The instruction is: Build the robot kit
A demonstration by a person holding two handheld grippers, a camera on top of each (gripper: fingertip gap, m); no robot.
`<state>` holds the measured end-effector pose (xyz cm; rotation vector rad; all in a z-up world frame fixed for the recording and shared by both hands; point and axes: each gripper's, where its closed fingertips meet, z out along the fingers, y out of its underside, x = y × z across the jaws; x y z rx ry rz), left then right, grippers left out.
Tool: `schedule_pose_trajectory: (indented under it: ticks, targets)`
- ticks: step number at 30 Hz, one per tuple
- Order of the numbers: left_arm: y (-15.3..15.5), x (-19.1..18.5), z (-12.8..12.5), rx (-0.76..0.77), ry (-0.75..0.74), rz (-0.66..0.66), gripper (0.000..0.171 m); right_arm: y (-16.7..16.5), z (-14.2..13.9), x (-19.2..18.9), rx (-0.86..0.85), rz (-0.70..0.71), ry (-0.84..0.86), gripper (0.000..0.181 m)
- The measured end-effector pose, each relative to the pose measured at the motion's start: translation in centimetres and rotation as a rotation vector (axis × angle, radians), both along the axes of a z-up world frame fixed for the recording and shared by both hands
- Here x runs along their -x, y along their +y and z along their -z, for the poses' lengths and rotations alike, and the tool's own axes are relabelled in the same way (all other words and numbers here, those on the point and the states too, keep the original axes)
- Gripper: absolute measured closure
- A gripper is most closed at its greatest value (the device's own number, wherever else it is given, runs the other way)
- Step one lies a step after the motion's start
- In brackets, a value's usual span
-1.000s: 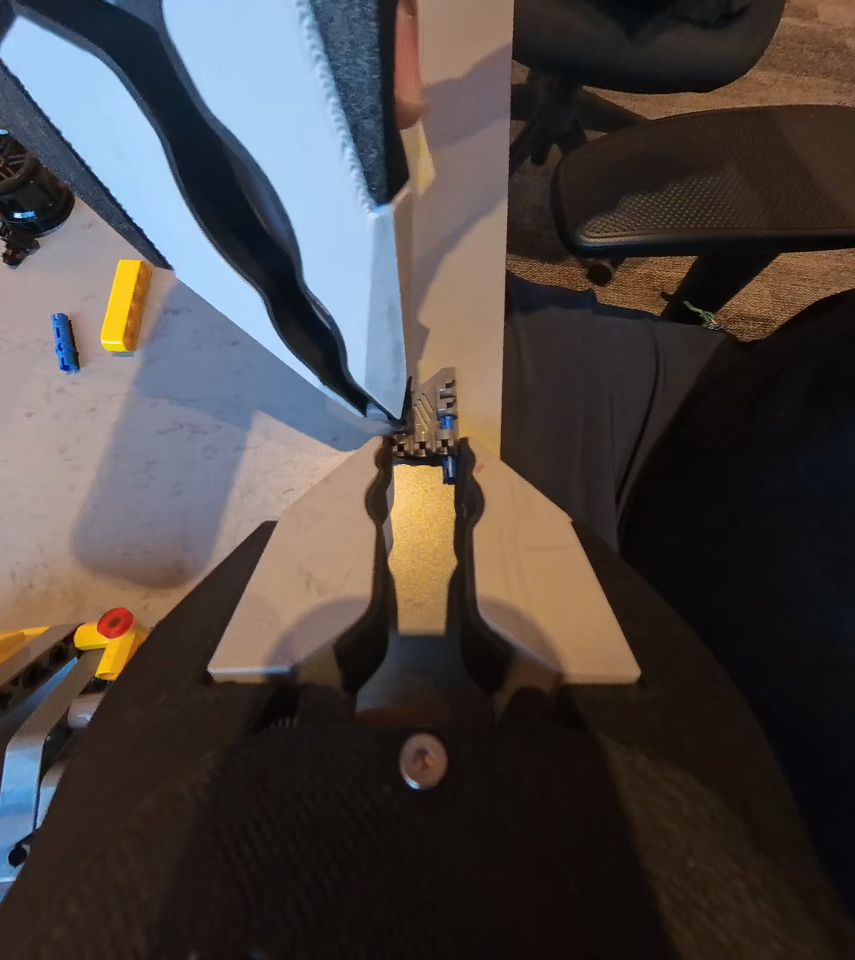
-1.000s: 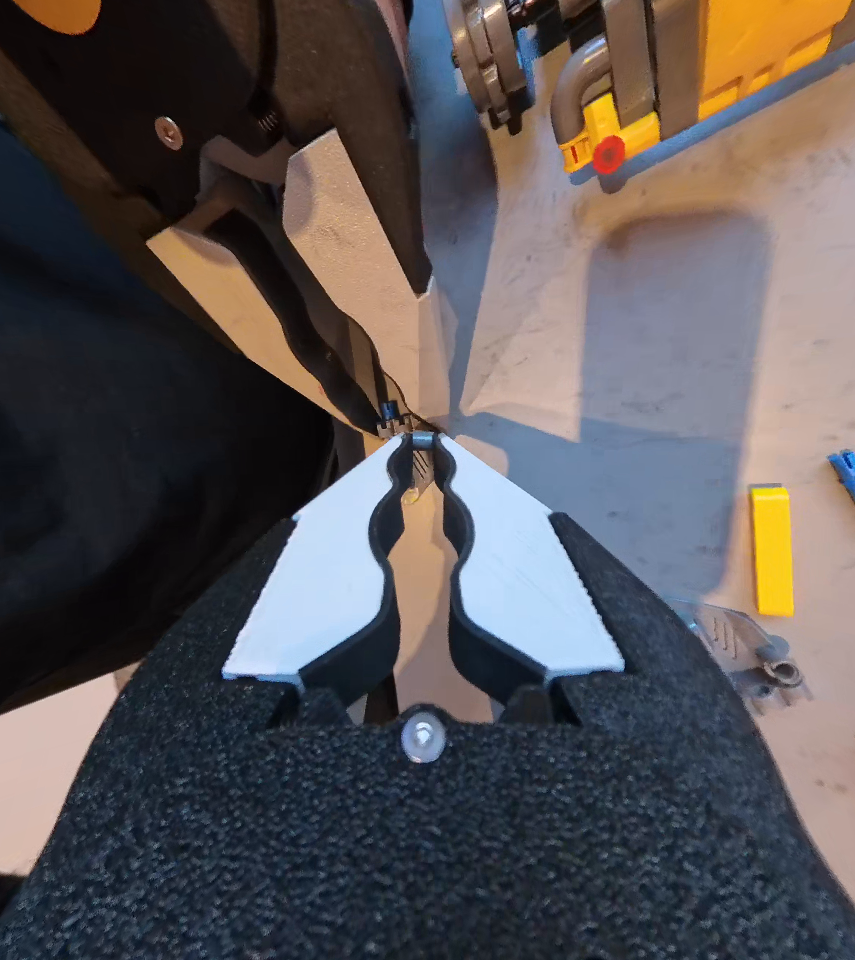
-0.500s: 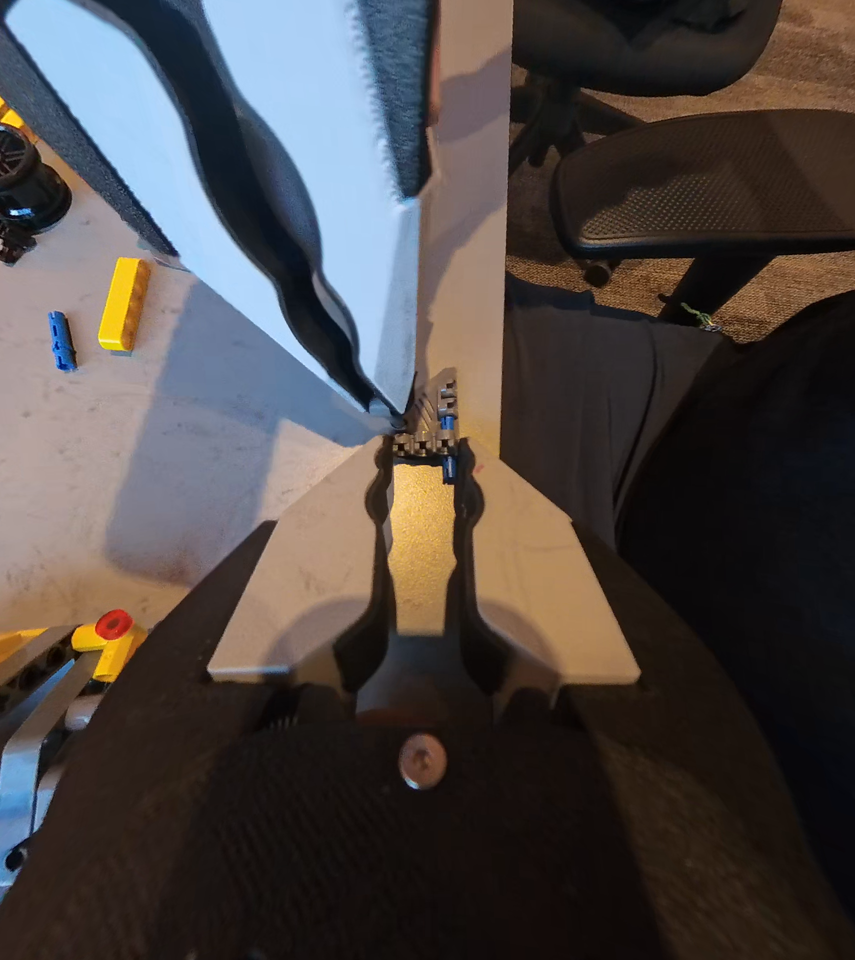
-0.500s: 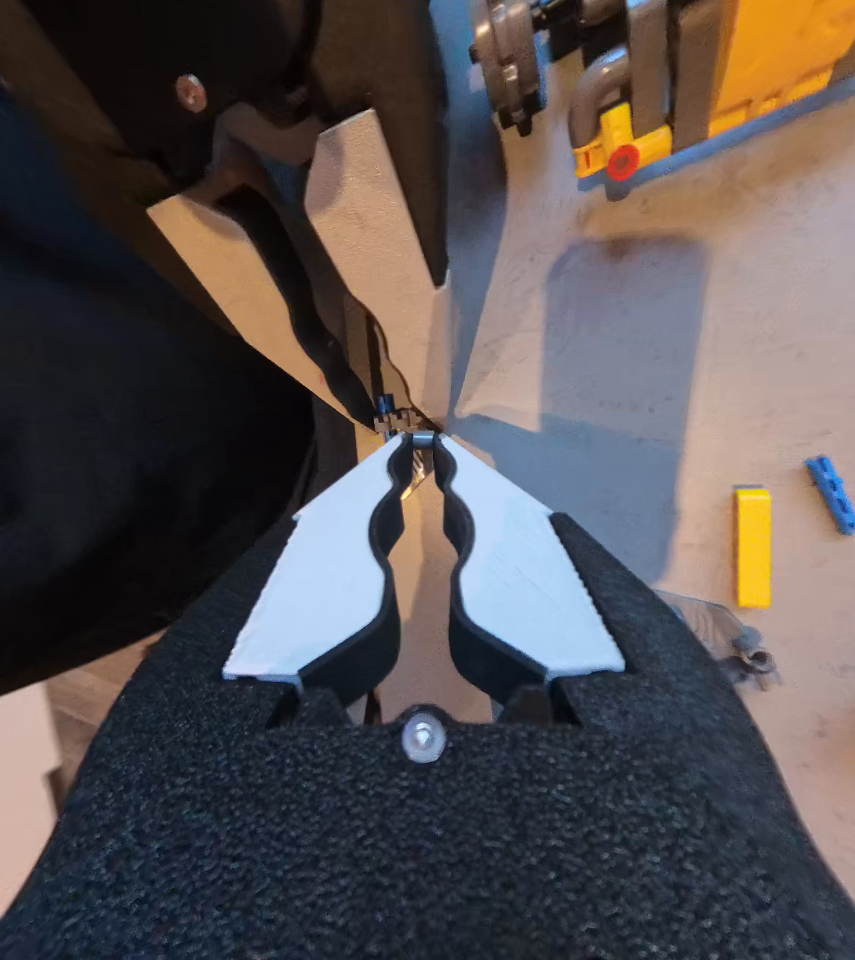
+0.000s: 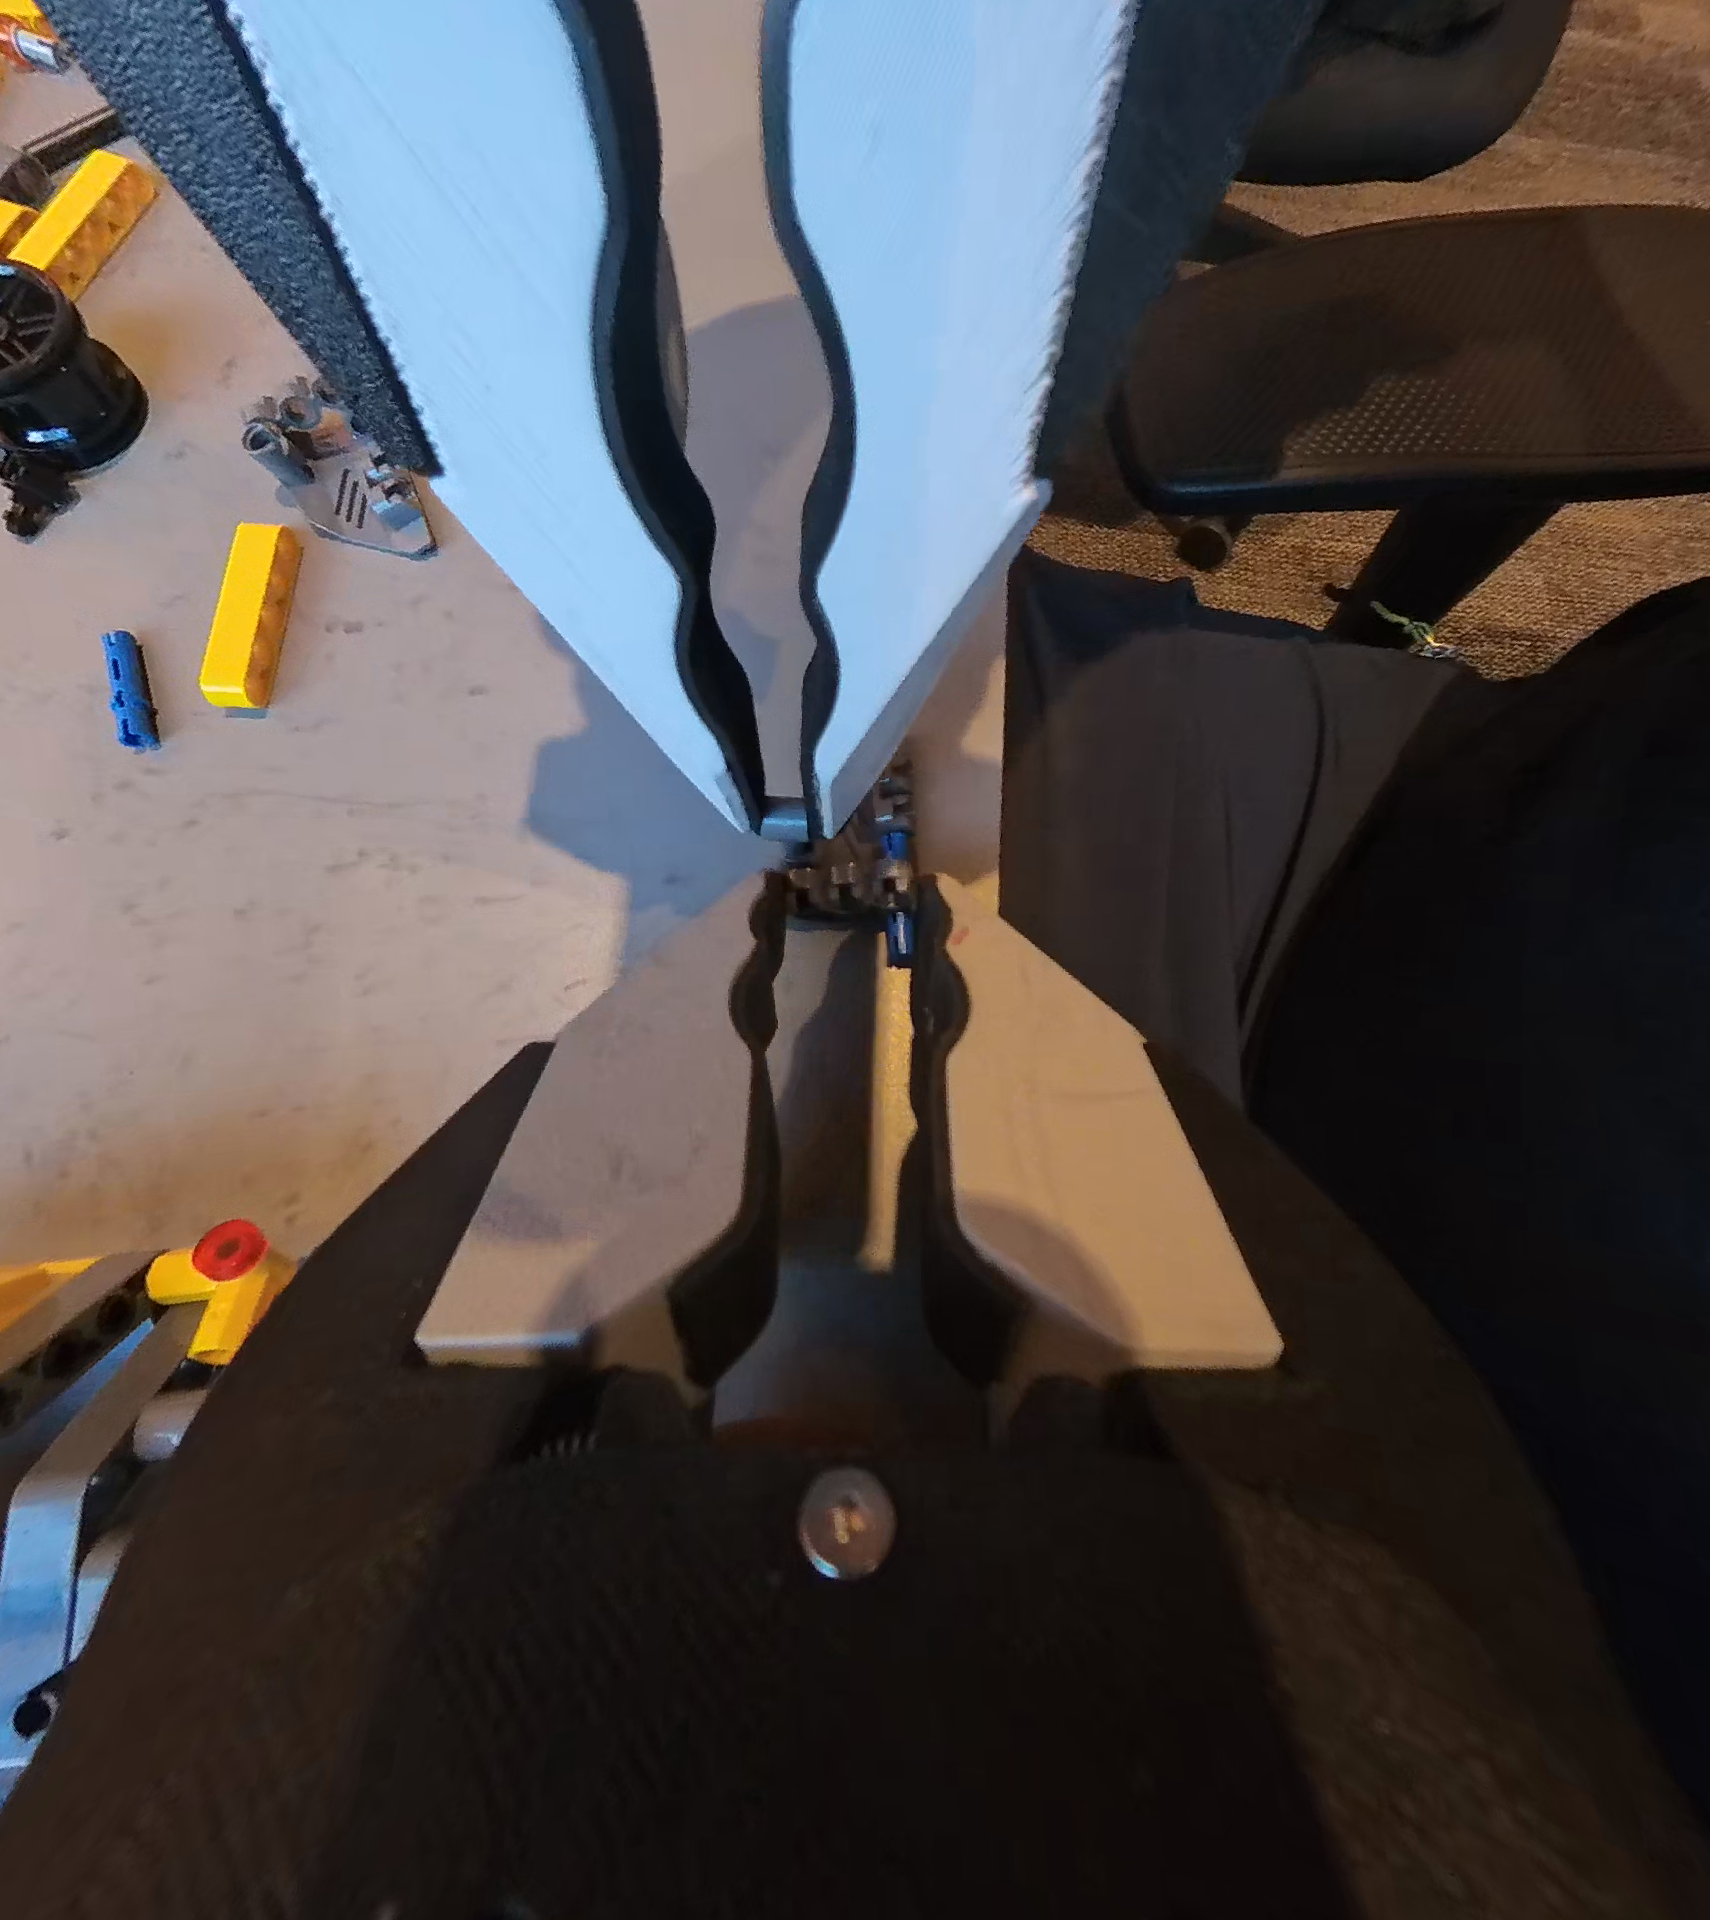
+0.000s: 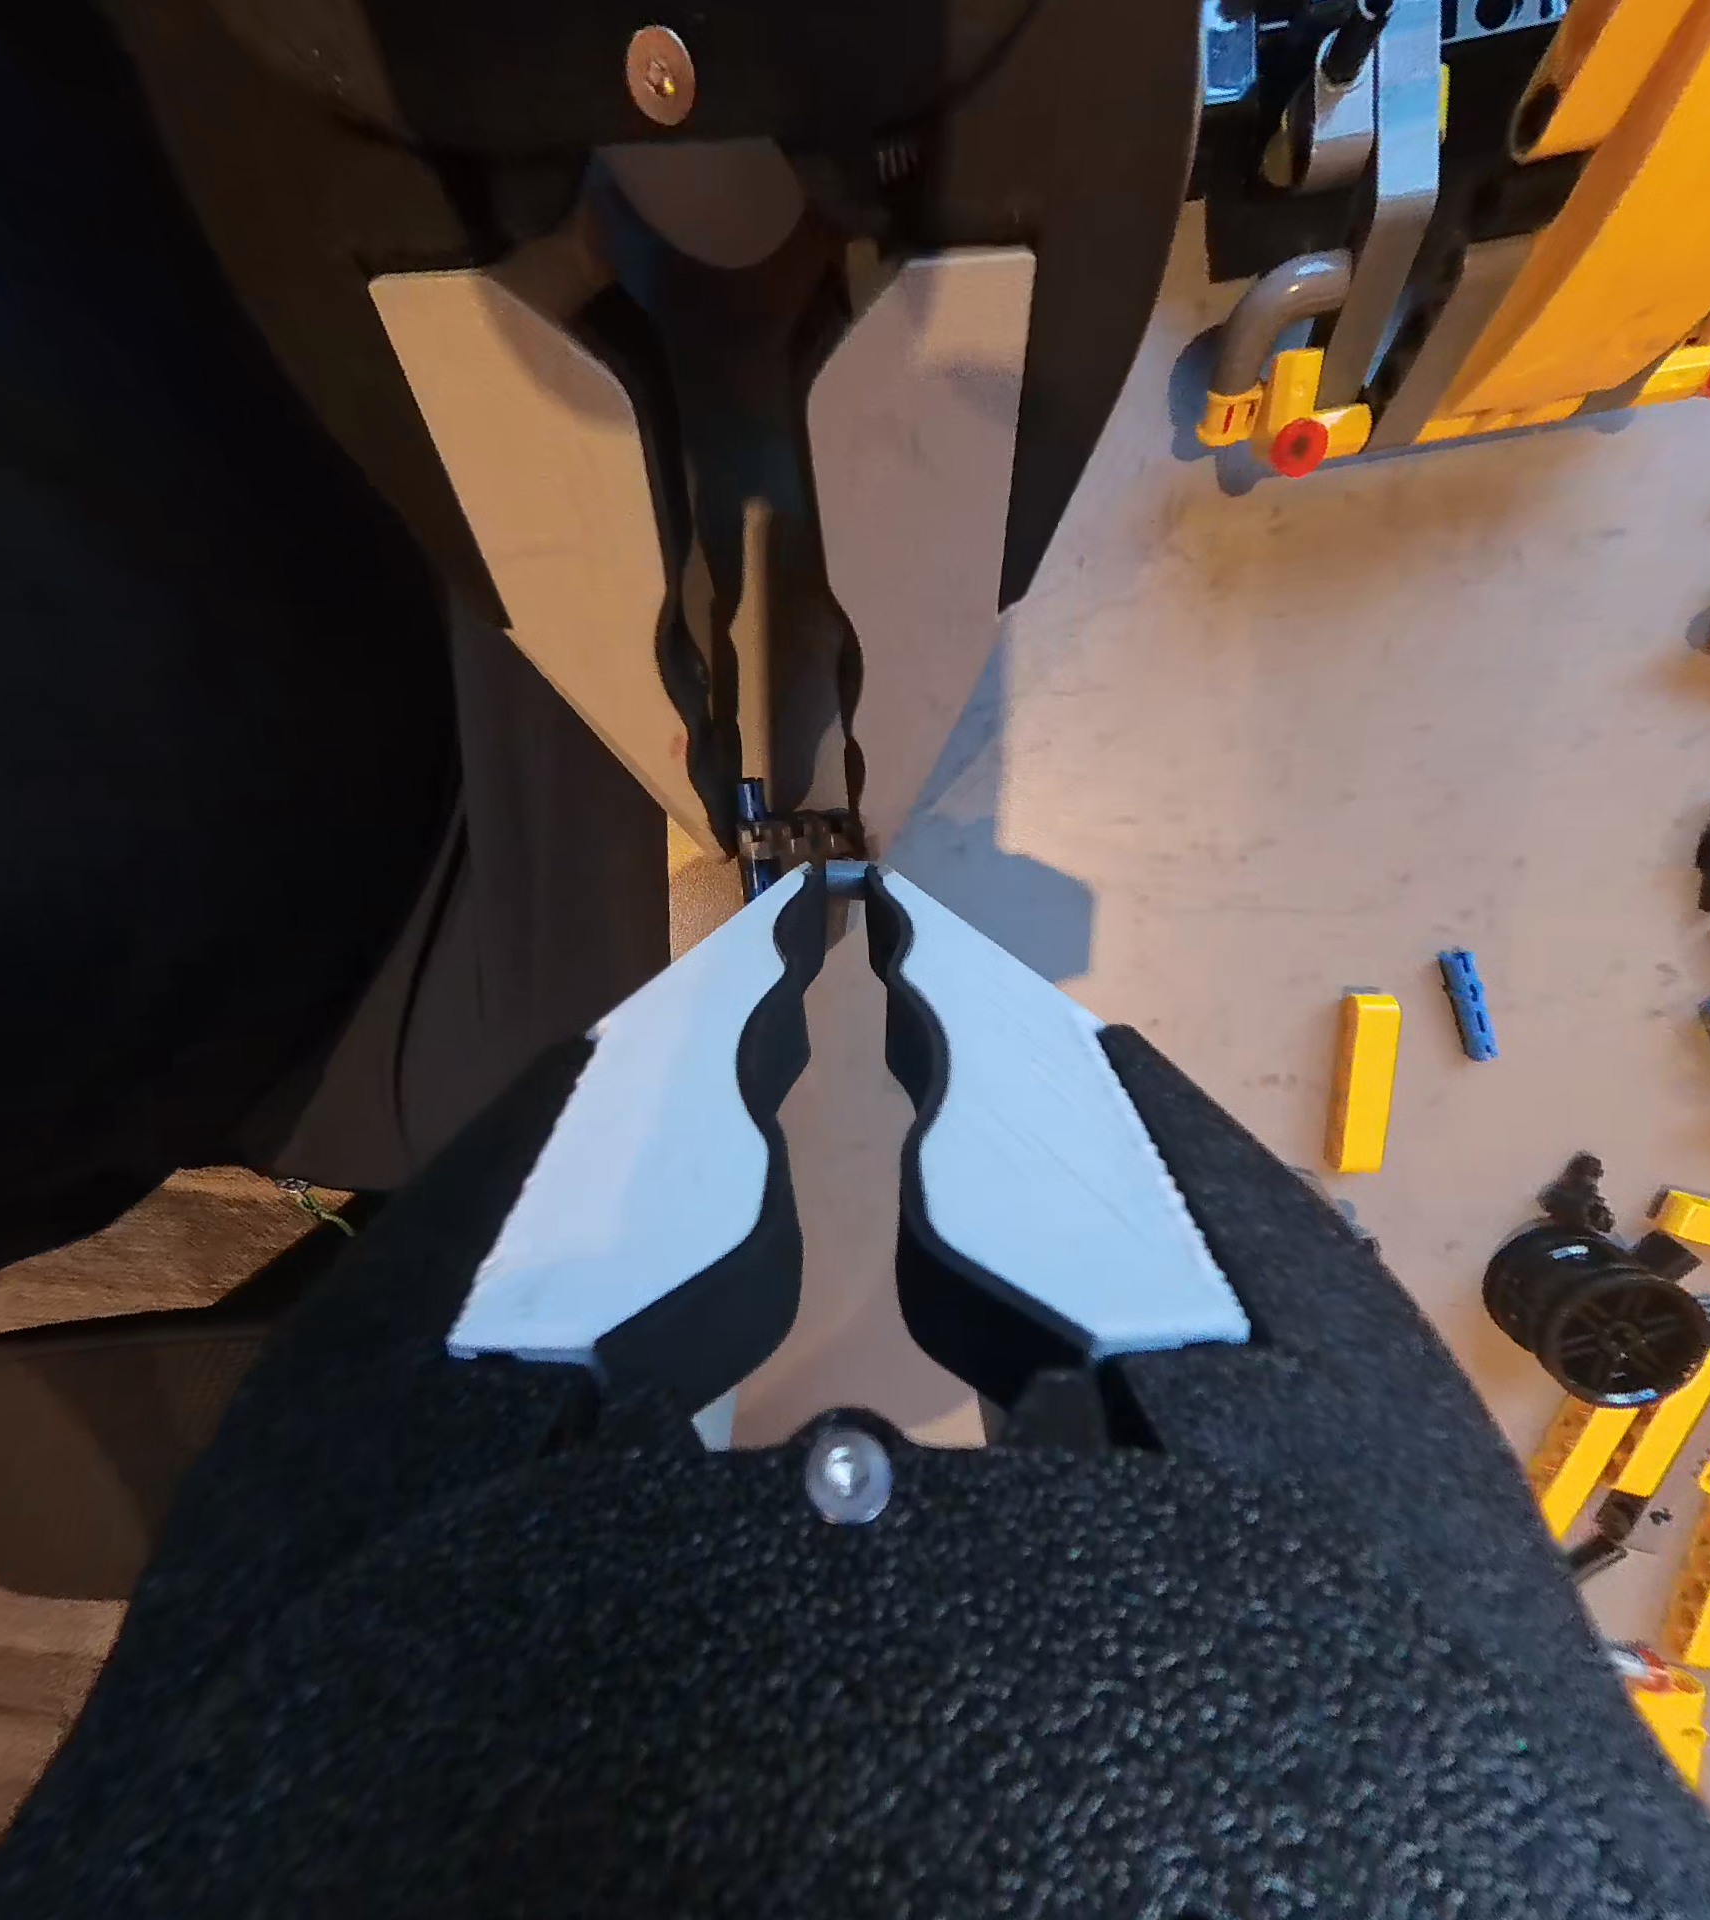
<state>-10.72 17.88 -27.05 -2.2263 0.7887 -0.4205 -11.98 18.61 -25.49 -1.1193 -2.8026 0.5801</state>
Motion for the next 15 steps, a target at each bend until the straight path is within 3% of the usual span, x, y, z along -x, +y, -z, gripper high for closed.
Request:
schedule_pose_trajectory:
  ticks: [1,15]
  targets:
    - [0.00,0.00,0.00,-0.001,0.001,0.000,0.148,-0.03,0.01,0.00,-0.009,-0.006,0.000,0.174]
    - [-0.10,-0.10,0.00,-0.005,0.007,0.006,0.148,-0.14,0.00,0.02,0.396,0.155,-0.202,0.174]
